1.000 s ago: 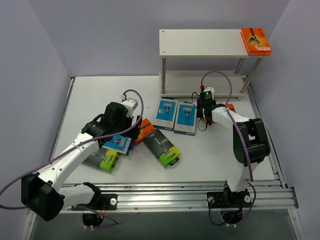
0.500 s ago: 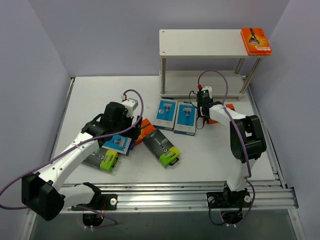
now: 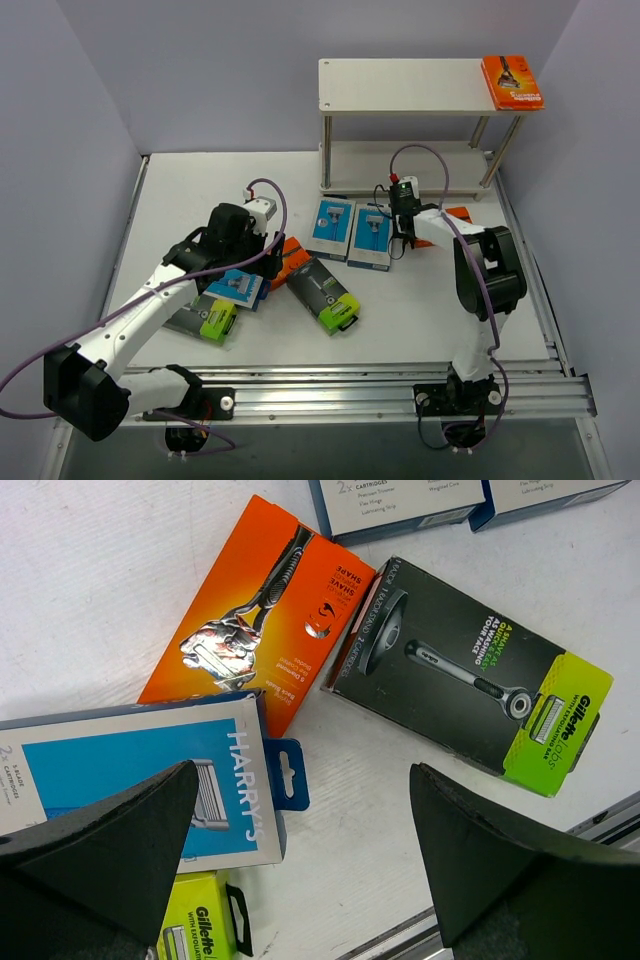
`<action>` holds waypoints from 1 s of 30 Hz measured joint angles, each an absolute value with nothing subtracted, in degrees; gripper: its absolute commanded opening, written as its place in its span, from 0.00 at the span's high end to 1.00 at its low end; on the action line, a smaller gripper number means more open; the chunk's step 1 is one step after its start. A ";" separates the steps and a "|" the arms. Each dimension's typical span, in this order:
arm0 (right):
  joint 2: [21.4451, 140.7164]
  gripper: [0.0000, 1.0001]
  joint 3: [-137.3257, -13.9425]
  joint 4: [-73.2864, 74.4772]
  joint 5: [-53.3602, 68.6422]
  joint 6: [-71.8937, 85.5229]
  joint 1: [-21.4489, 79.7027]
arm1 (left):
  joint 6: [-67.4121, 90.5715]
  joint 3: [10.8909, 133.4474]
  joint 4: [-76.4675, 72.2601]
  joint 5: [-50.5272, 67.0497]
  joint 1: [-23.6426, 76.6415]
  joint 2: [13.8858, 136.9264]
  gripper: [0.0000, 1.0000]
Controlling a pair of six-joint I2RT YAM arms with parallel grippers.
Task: Place and organize the shaving razors onto the shelf
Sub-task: Grab a shaving razor with the right arm
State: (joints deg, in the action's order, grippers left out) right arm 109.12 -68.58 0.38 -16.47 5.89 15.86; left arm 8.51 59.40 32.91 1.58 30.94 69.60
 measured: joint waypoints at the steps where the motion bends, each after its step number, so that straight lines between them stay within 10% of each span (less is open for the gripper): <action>1: 109.40 0.76 -68.71 0.32 -16.45 5.87 15.86 | 8.51 59.40 32.91 1.65 30.92 69.67 0.04; 30: 112.18 0.85 -71.81 1.28 -19.20 3.55 16.19 | 8.54 59.94 32.95 3.57 29.41 70.78 0.04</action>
